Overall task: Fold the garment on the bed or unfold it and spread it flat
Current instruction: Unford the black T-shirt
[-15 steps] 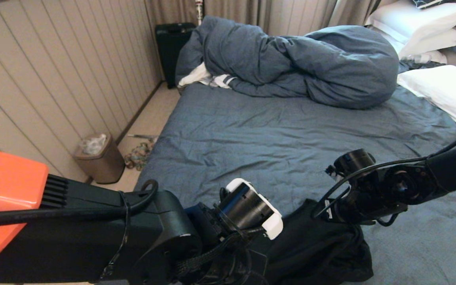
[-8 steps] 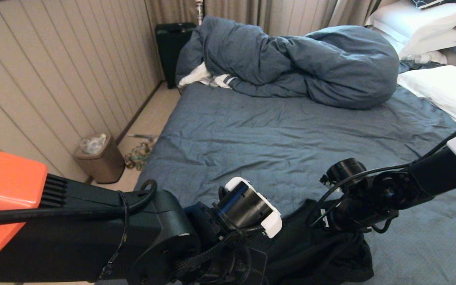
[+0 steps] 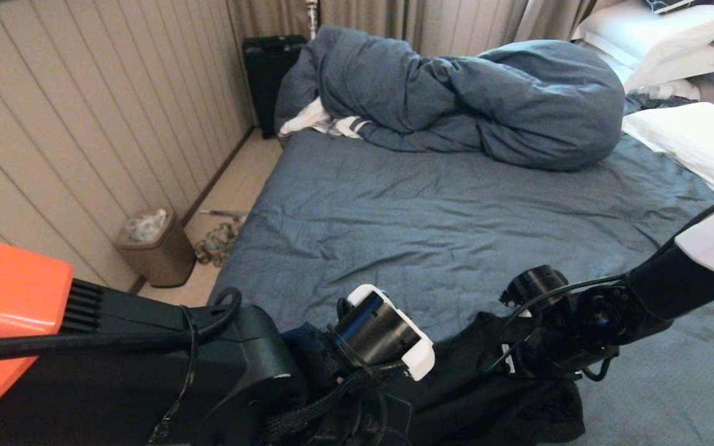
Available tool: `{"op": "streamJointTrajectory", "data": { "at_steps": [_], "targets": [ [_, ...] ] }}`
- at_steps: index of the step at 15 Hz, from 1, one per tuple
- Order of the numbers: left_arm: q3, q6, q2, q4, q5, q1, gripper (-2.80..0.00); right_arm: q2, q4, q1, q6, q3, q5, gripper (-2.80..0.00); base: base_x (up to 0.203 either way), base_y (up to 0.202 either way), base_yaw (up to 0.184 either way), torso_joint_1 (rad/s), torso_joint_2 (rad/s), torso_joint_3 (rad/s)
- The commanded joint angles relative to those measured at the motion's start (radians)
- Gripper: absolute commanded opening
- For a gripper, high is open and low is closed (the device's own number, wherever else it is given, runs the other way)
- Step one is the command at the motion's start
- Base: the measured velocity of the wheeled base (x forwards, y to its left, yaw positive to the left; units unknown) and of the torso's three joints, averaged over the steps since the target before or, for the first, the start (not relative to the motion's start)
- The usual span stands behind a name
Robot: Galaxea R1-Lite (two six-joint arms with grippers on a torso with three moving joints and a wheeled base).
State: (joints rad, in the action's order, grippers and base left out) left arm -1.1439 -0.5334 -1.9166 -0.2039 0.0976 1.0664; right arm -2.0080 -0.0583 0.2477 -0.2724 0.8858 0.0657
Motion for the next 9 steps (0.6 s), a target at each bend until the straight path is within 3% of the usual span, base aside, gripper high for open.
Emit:
{"op": "streamJointTrajectory", "data": {
  "at_steps": [1, 9],
  "targets": [
    [0.023, -0.004, 0.013, 0.009, 0.002, 0.001, -2.8, 0.034, -0.001, 0.002, 0.002, -0.033, 0.001, -2.8, 0.0, 0.0, 0.0, 0.0, 0.0, 0.0],
    [0.095, 0.002, 0.01, 0.058, 0.004, 0.015, -2.8, 0.285, 0.003, 0.014, 0.001, -0.23, 0.001, -2.8, 0.0, 0.0, 0.0, 0.0, 0.0, 0.0]
  ]
}}
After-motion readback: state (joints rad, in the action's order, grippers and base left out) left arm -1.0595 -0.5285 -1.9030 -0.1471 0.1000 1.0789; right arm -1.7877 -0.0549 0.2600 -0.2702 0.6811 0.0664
